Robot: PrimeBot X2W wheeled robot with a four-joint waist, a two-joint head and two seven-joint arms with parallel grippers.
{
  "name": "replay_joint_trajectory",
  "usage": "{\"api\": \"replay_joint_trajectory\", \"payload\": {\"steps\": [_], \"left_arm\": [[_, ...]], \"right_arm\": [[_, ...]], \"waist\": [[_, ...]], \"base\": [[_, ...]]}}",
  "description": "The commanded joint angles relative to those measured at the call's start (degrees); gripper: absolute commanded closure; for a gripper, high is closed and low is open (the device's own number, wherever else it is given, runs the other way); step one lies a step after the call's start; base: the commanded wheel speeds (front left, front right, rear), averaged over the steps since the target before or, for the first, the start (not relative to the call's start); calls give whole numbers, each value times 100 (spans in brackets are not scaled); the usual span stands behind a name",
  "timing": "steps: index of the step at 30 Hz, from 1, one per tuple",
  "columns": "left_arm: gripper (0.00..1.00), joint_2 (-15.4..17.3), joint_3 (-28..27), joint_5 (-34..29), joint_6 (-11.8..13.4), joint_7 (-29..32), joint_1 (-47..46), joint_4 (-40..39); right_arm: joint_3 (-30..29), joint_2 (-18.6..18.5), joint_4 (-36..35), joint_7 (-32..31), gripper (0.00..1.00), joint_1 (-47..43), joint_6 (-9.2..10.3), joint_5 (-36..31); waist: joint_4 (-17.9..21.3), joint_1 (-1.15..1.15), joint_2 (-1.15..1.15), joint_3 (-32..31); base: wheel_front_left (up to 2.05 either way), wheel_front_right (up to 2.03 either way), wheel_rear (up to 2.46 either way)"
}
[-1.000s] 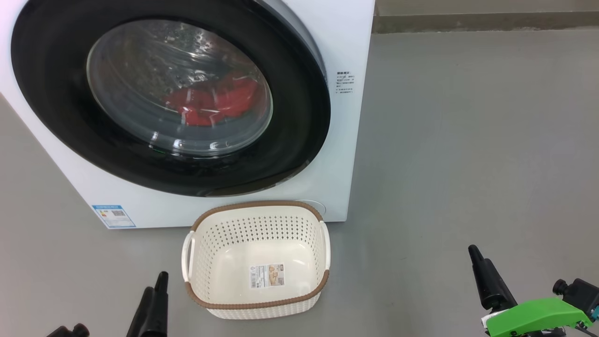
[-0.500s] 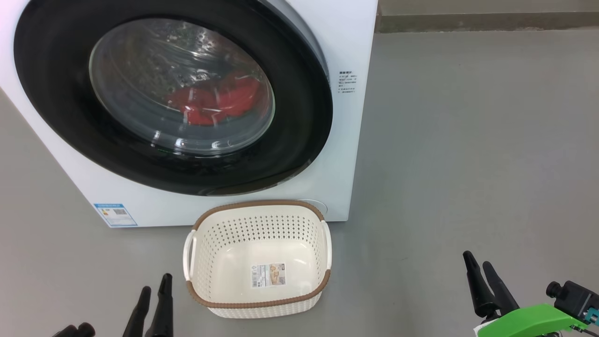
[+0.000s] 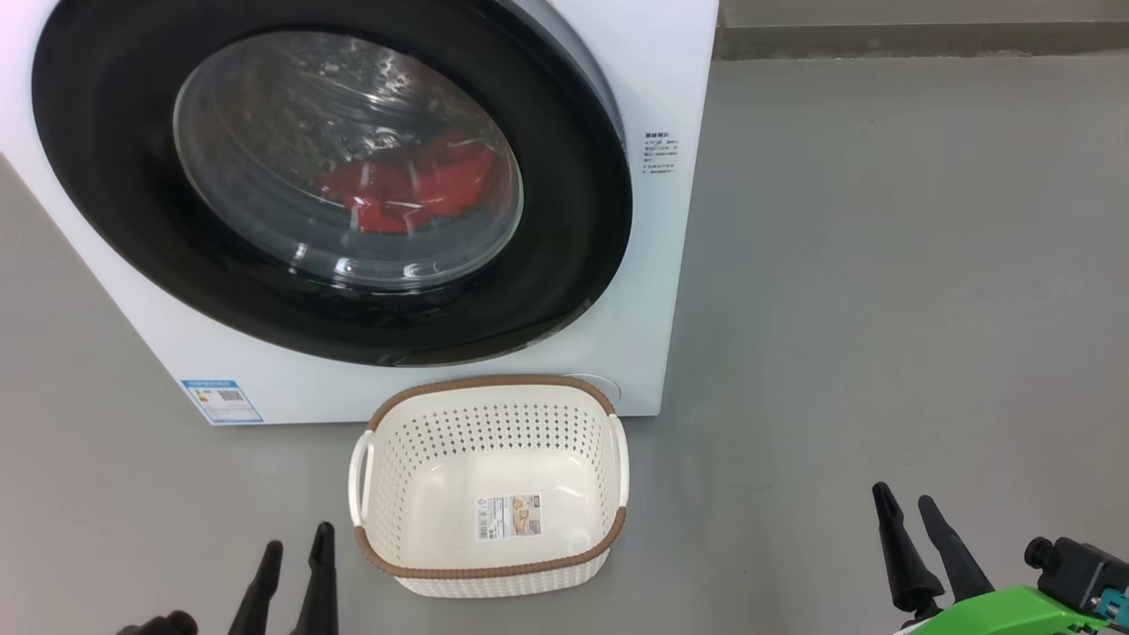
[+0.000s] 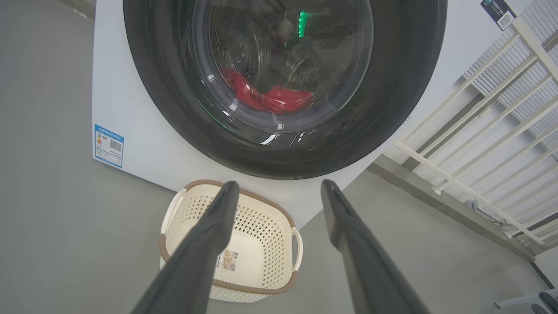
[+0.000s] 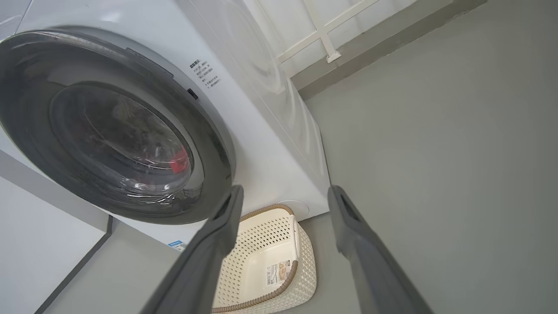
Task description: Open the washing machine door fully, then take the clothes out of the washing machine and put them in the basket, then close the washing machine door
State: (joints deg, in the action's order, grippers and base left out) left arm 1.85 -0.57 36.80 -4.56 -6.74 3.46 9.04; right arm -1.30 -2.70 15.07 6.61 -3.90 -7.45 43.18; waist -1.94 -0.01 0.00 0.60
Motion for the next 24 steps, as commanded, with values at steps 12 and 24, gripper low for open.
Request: {"api": "replay_joint_trajectory", "payload": {"steps": [12, 24], "left_arm": [[0, 80, -82, -907, 109, -253, 38, -272], [0, 89, -59, -1792, 169, -471, 142, -349]], "right_arm": [[32, -80, -246, 266, 0, -21, -2, -852], [7, -57, -332, 484, 0, -138, -3, -1648]], "waist": [[-6, 0, 0, -15], [12, 0, 0, -8]], "base": [[0, 0, 0], [0, 0, 0]]}}
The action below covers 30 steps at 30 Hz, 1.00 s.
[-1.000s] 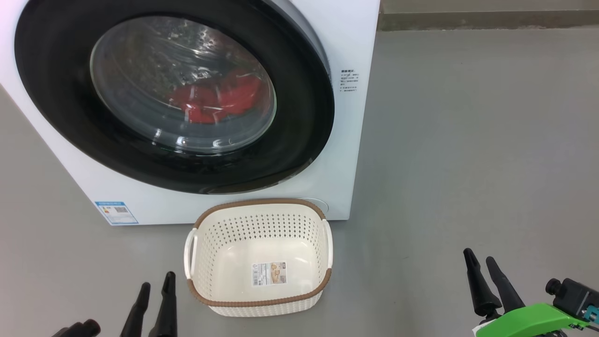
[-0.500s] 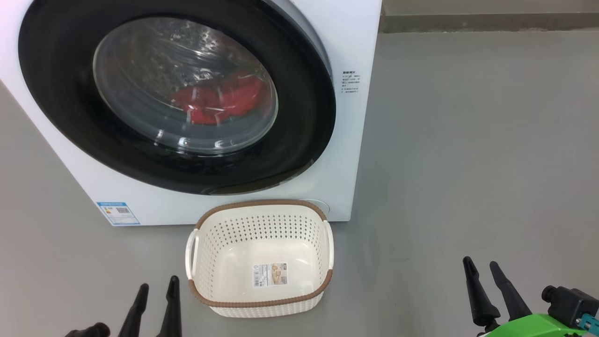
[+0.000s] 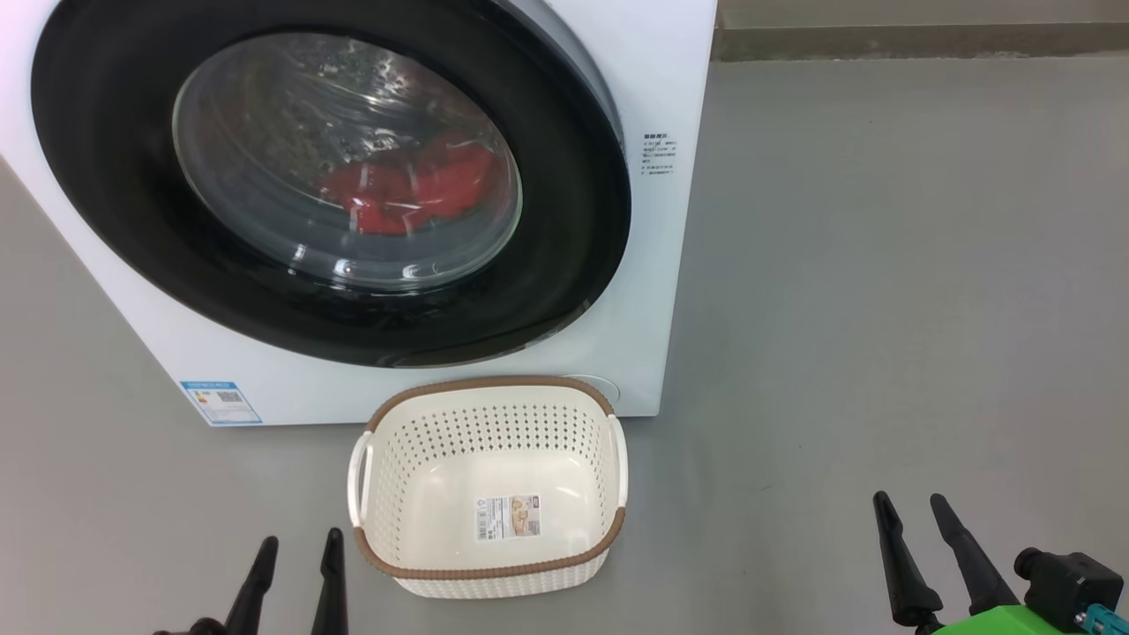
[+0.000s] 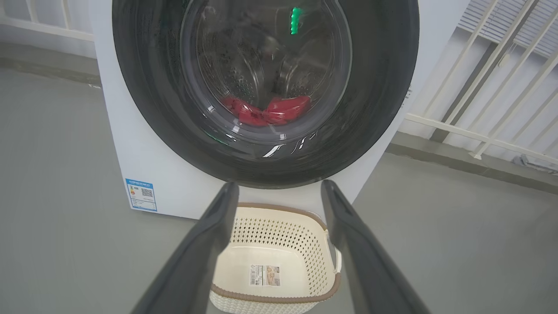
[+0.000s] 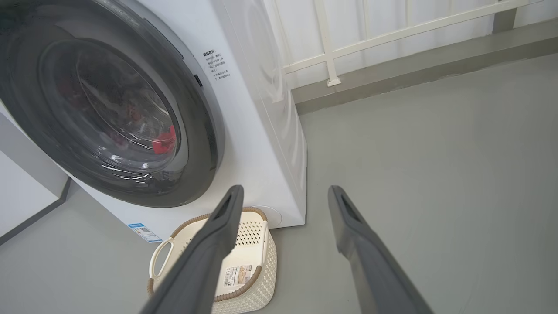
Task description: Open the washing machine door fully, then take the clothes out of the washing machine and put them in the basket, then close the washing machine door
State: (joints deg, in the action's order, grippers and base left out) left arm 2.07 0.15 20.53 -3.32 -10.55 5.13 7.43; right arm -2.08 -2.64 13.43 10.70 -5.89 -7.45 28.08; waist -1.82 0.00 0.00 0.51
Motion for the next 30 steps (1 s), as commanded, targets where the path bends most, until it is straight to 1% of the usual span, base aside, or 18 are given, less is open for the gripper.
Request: {"api": "replay_joint_trajectory", "payload": {"steps": [1, 2, 21, 30], "left_arm": [[0, 67, -130, -164, 45, -90, -24, -189], [0, 68, -132, -297, 48, -124, -14, -200], [0, 81, -270, -1521, 98, -443, 37, -337], [0, 81, -224, -1467, 68, -445, 77, -266]], "right_arm": [[85, -63, -169, 76, 0, 61, -3, -137], [73, -59, -179, 109, 0, 50, -3, -258], [-112, -27, -404, 429, 0, 15, -3, -1365], [-127, -25, -384, 430, 0, -54, -3, -1309]], "waist": [[0, 0, 0, 2], [1, 0, 0, 8], [88, 0, 0, 231], [60, 0, 0, 184]], "base": [[0, 0, 0], [0, 0, 0], [0, 0, 0], [0, 0, 0]]}}
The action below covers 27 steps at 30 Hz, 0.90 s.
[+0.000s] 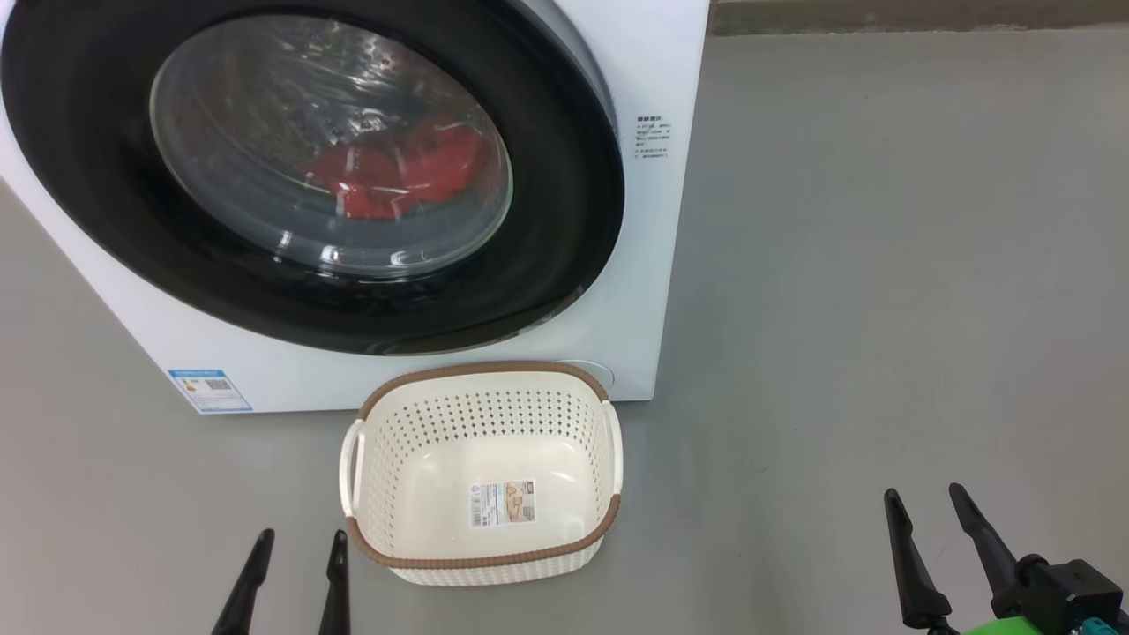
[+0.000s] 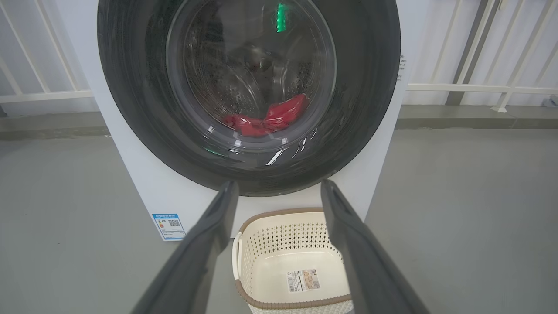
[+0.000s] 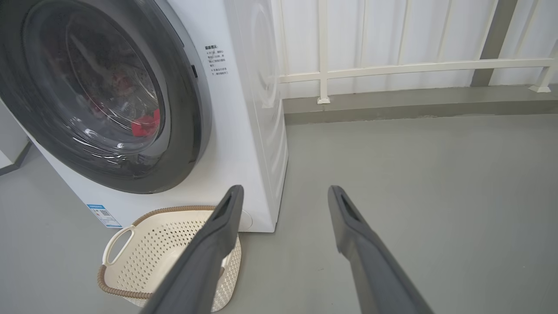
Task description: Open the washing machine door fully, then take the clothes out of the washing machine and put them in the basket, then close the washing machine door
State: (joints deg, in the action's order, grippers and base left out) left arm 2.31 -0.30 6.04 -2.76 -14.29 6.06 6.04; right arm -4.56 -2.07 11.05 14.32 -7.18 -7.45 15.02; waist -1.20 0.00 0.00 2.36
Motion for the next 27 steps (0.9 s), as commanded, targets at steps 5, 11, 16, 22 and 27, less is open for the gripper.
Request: {"api": "replay_joint_trajectory", "payload": {"steps": [5, 11, 16, 22, 27], "left_arm": [[0, 57, -160, 15, -11, -71, 22, -85], [0, 57, -133, 46, -35, -71, 62, -76], [0, 57, -82, 68, -38, -71, 40, -79], [0, 56, 22, 91, -59, -71, -44, -63], [0, 56, 133, 128, -71, -71, -164, -75]], "right_arm": [[98, -82, -153, 68, 0, 34, -3, 25], [88, -81, -192, 68, 0, 25, -3, 133], [165, -81, -235, 68, 100, 242, -3, 575], [304, -81, -223, 68, 100, 927, -3, 963], [519, -88, -90, 68, 100, 1725, -3, 1314]], "waist": [[-19, 0, 0, -46], [-42, 0, 0, -68], [-65, 0, 0, -41], [-169, 0, 0, 32], [-345, 0, 0, 186]], "base": [[0, 0, 0], [0, 0, 0], [0, 0, 0], [0, 0, 0], [0, 0, 0]]}}
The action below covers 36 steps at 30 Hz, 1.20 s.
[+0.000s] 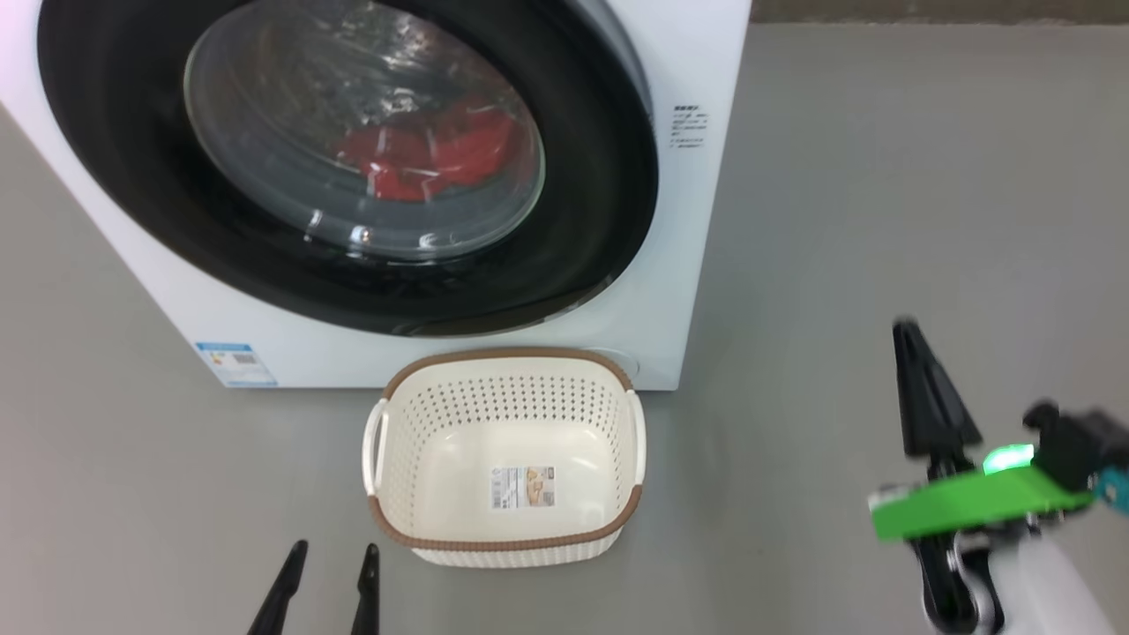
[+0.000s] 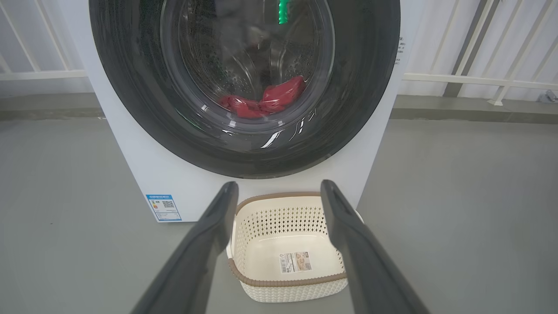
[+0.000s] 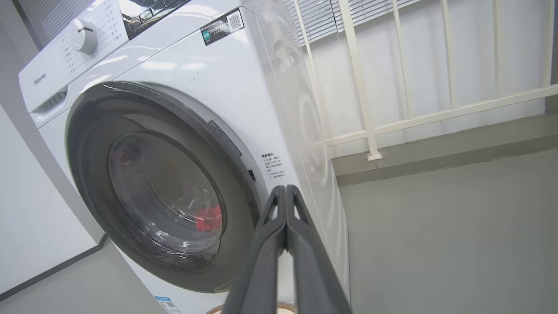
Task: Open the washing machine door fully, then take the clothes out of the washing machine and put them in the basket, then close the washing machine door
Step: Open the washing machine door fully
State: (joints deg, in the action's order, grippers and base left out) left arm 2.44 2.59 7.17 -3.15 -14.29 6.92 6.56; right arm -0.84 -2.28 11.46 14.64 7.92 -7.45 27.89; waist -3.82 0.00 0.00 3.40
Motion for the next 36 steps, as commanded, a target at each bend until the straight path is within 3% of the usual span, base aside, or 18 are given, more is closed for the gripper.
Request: {"api": "replay_joint_trajectory", "payload": {"steps": [1, 11, 24, 32, 36], "left_arm": [[0, 43, -131, 28, -35, -71, -279, -130], [0, 43, 127, 237, -44, -71, -703, -102], [0, 43, 358, 445, -71, -71, -1147, -28], [0, 43, 535, 571, -115, -71, -1456, 23], [0, 43, 630, 651, -144, -71, -1593, 73]], "right_arm": [[200, -89, -87, 36, 100, 400, -3, 122], [655, -724, 336, 36, 100, 2206, -3, 1077], [1951, -1479, 1252, -170, 100, 3916, -3, 3071], [2371, -1921, 1402, -965, 100, 4577, -3, 4536], [2460, -2208, 1369, -1700, 100, 4909, -3, 5299]], "waist": [[-124, 0, 0, 127], [-638, 0, 0, 678], [-1004, 0, 0, 1339], [-1232, 0, 0, 1718], [-1356, 0, 0, 1905]], "base": [[0, 0, 0], [0, 0, 0], [0, 0, 0], [0, 0, 0], [0, 0, 0]]}}
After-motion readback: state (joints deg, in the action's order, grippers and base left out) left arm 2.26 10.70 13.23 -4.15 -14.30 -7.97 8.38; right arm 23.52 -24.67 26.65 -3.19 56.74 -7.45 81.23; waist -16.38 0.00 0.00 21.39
